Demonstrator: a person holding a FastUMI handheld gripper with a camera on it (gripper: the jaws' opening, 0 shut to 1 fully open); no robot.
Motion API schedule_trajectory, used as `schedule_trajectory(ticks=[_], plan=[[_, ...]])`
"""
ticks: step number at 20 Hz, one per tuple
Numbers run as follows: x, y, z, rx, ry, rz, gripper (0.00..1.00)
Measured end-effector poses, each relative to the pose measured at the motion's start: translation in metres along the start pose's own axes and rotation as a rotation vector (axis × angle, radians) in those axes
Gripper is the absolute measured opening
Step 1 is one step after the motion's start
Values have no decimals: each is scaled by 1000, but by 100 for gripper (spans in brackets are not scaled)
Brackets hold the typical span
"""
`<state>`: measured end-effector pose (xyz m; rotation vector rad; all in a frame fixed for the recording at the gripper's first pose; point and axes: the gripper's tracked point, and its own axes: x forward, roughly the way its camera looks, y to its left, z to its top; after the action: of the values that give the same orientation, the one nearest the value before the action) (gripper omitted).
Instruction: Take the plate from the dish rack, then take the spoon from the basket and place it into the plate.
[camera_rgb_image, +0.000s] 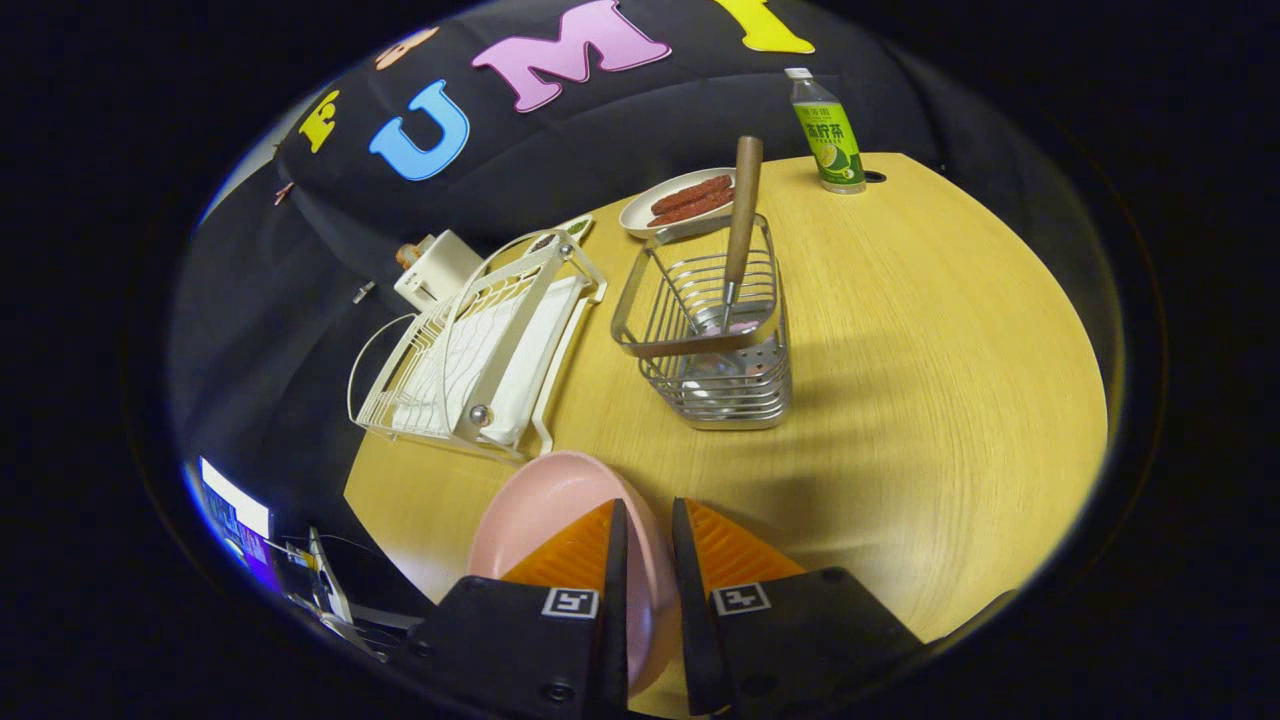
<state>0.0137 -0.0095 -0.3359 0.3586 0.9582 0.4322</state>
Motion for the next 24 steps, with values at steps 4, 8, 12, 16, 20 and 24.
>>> schedule_trajectory(ticks=[4, 8, 12, 16, 20, 24], plan=[[-12, -9, 11, -42, -52, -29, 42], [-40, -3, 37, -167, -160, -33, 89], [-68, 10, 84, -315, -326, -50, 98], [-82, 21, 132, -399, -461, -73, 98], [-66, -1, 176, -390, -495, -163, 98], [-40, -27, 195, -356, -470, -239, 98]])
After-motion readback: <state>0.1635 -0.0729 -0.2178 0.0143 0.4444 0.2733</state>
